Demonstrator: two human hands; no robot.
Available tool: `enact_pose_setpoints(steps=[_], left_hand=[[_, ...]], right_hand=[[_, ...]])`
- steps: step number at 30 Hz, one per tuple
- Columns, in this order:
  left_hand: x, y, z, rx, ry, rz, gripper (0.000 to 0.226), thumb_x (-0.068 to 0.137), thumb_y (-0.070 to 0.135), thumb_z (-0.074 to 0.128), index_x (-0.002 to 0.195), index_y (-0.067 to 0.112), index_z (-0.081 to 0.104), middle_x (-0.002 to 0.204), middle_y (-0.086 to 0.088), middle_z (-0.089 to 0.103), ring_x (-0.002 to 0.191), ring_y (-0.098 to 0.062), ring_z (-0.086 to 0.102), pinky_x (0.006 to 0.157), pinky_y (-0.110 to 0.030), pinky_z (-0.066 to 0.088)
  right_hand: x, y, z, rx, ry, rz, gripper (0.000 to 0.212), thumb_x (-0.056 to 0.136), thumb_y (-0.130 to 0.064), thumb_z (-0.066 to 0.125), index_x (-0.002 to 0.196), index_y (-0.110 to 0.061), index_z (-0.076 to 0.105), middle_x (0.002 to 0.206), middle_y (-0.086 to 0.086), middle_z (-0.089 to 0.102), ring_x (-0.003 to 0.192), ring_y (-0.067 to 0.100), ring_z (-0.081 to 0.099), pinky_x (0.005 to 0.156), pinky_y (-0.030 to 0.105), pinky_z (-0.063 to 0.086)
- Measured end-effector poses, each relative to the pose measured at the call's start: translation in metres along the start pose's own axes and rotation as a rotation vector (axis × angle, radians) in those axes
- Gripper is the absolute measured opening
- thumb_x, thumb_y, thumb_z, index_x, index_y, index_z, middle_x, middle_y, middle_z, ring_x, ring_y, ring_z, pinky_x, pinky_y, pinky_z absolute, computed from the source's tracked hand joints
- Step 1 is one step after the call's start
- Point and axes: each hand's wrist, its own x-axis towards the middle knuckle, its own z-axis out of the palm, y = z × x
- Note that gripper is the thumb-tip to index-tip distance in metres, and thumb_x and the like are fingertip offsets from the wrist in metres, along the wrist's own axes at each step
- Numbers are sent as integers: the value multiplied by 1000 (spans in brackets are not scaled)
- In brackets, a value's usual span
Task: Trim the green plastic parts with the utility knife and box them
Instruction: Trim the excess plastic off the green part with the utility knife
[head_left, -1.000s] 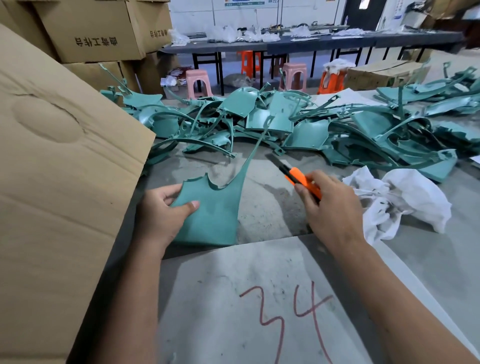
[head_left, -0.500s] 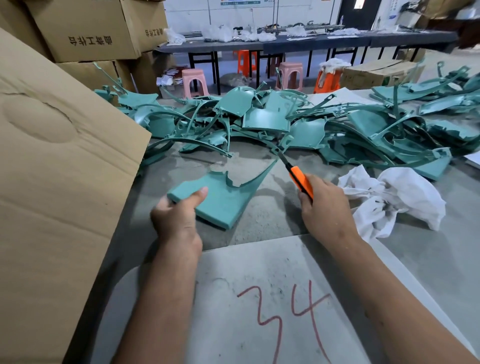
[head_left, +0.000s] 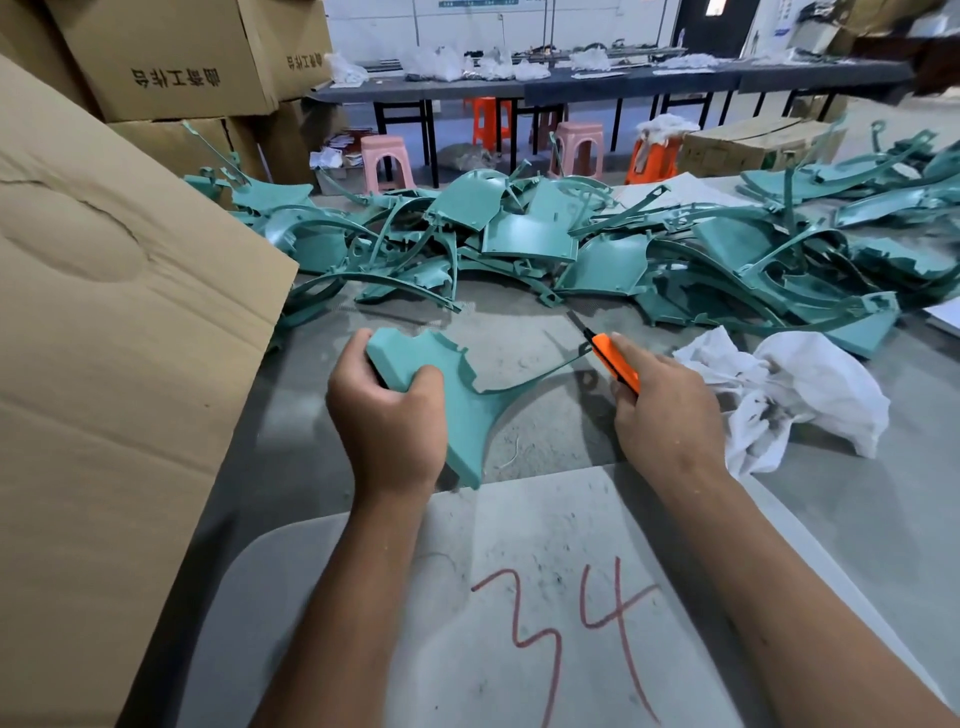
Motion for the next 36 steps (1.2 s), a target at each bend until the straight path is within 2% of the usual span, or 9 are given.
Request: enact_pose_setpoints(steps=[9, 14, 19, 22, 24, 26, 30, 32, 36], left_hand=[[1, 1, 1, 41, 108, -99, 19, 69, -4, 56, 70, 12, 46, 62, 6, 51, 56, -14, 44, 50, -26, 42], [7, -4, -1, -13, 191, -270, 21, 70, -3, 59, 71, 17, 54, 66, 7, 62, 51, -4, 55, 49, -24, 47], [12, -6, -1, -65, 246, -388, 17, 70, -2, 60, 70, 14, 54, 68, 3, 62, 57, -14, 59, 54, -28, 51], [14, -8, -1, -82, 292, -457, 20, 73, -5, 61, 70, 14, 54, 68, 2, 64, 55, -12, 61, 48, -24, 49], [13, -7, -1, -85, 302, -477, 20, 74, -5, 60, 70, 13, 54, 70, 1, 65, 57, -13, 63, 49, -24, 50], [13, -7, 0, -88, 307, -483, 20, 74, -6, 60, 71, 12, 54, 70, 0, 65, 57, -14, 63, 48, -24, 50], [14, -8, -1, -80, 317, -510, 20, 75, -7, 60, 72, 12, 53, 72, -1, 65, 58, -13, 64, 43, -20, 48], [14, -8, -2, -76, 315, -523, 19, 76, -6, 61, 74, 12, 55, 77, -3, 67, 63, -15, 68, 48, -22, 51], [12, -6, -2, -63, 296, -484, 19, 75, -6, 61, 73, 12, 55, 74, -2, 67, 62, -15, 67, 51, -24, 52]], right_hand=[[-3, -1, -6, -9, -27, -81, 55, 99, -15, 60, 149, -38, 52, 108, 0, 52, 93, 27, 56, 69, 39, 50], [-4, -1, -6, -79, -55, -107, 57, 96, -10, 60, 145, -39, 57, 107, -1, 52, 93, 28, 56, 66, 38, 48], [-4, -3, -5, -109, -90, -104, 53, 98, -13, 59, 143, -40, 57, 106, -3, 52, 97, 27, 56, 67, 38, 47], [-5, -6, -4, -118, -95, -123, 52, 96, -10, 58, 142, -35, 59, 101, -1, 50, 85, 23, 48, 62, 36, 39], [-8, -10, -5, -115, -143, -191, 52, 96, -8, 56, 141, -34, 60, 97, 0, 49, 83, 22, 47, 64, 38, 42], [-13, -16, -5, -78, -205, -309, 51, 97, -10, 56, 141, -36, 59, 95, -3, 47, 84, 20, 48, 68, 38, 44], [-17, -23, -4, 259, -387, -450, 52, 96, -13, 67, 142, -34, 61, 92, -14, 46, 88, 11, 49, 77, 32, 43], [-15, -19, 0, 280, -347, -440, 51, 95, -12, 67, 141, -34, 62, 95, -12, 48, 89, 13, 52, 78, 33, 44], [-4, -14, 6, -31, -112, -193, 50, 97, -9, 61, 142, -30, 59, 100, 1, 49, 84, 27, 52, 69, 38, 44]])
